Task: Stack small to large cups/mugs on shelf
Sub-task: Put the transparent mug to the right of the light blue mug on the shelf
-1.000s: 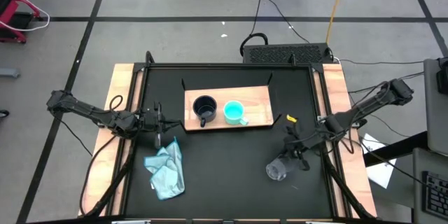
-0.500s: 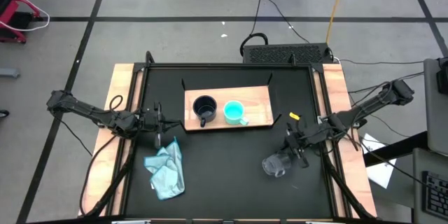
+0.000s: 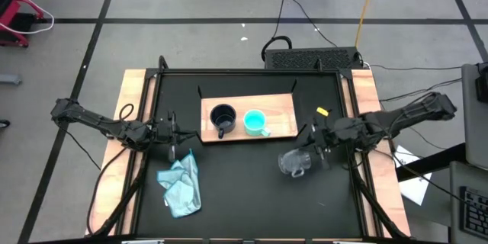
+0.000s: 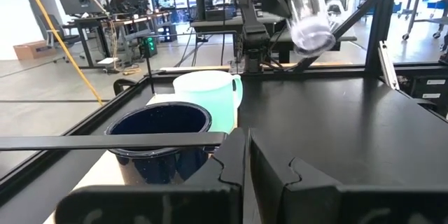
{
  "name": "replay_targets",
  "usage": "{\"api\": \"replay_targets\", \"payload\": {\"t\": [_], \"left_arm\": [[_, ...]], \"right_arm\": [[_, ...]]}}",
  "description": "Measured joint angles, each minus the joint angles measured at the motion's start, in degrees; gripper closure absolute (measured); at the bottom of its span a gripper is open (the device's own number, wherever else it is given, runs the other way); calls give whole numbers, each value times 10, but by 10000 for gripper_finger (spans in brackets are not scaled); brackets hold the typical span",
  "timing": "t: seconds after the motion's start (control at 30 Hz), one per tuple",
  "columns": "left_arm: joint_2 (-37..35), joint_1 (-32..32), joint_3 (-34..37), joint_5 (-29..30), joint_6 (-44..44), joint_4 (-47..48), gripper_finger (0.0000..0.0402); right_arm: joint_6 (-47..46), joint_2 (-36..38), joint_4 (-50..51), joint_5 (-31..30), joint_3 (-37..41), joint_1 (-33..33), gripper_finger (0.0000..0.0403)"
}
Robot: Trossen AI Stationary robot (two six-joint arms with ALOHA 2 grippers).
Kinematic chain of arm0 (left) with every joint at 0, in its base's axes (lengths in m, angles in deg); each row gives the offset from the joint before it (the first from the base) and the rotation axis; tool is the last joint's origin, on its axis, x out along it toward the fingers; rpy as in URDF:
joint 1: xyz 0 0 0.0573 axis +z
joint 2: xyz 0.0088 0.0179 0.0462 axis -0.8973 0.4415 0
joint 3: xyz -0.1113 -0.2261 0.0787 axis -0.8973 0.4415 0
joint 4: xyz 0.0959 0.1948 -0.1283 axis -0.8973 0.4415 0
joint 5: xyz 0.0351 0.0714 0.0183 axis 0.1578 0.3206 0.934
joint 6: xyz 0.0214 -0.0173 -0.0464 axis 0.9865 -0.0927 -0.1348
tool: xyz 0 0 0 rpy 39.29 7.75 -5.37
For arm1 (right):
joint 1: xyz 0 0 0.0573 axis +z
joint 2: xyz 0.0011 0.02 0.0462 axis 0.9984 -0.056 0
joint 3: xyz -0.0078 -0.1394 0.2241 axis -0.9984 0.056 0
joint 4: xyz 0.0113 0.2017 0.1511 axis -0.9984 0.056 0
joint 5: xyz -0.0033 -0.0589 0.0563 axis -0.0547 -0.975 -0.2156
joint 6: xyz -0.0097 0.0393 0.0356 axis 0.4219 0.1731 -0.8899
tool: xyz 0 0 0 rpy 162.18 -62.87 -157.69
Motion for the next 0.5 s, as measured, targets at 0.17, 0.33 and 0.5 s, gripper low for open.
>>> {"api": "replay_targets", "payload": {"t": [0.17,0.33,0.5], "left_arm": [[0,0,0,0,0,0,378],[0,0,0,0,3,0,378],[0,0,0,0,3,0,378]], "right_arm": [[35,-17,111,1,-95,-42,403],[70,-60,191,3,-177,-94,403],[123,-110,242,78,-240,-157,403]]}}
